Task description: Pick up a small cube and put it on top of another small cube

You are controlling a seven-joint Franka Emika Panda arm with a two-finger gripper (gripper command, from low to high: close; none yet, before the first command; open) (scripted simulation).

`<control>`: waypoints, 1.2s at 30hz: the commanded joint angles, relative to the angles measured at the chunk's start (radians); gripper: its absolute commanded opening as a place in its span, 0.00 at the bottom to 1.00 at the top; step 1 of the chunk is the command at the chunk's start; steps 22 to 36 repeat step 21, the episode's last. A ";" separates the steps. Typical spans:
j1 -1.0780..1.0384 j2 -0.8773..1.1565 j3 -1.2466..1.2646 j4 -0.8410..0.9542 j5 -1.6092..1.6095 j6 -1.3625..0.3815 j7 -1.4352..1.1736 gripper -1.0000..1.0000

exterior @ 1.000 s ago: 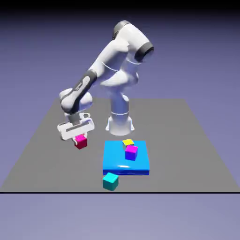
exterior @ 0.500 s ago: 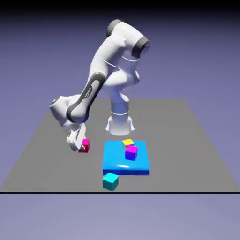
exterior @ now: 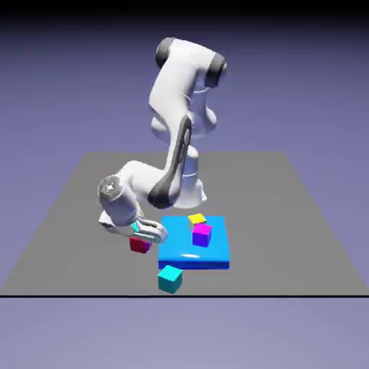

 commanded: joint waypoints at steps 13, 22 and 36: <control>-0.054 -0.012 0.335 0.205 -0.372 -0.046 -0.196 0.00; -0.063 0.027 0.336 0.173 -0.371 0.026 -0.194 1.00; -0.063 0.027 0.336 0.173 -0.371 0.026 -0.194 1.00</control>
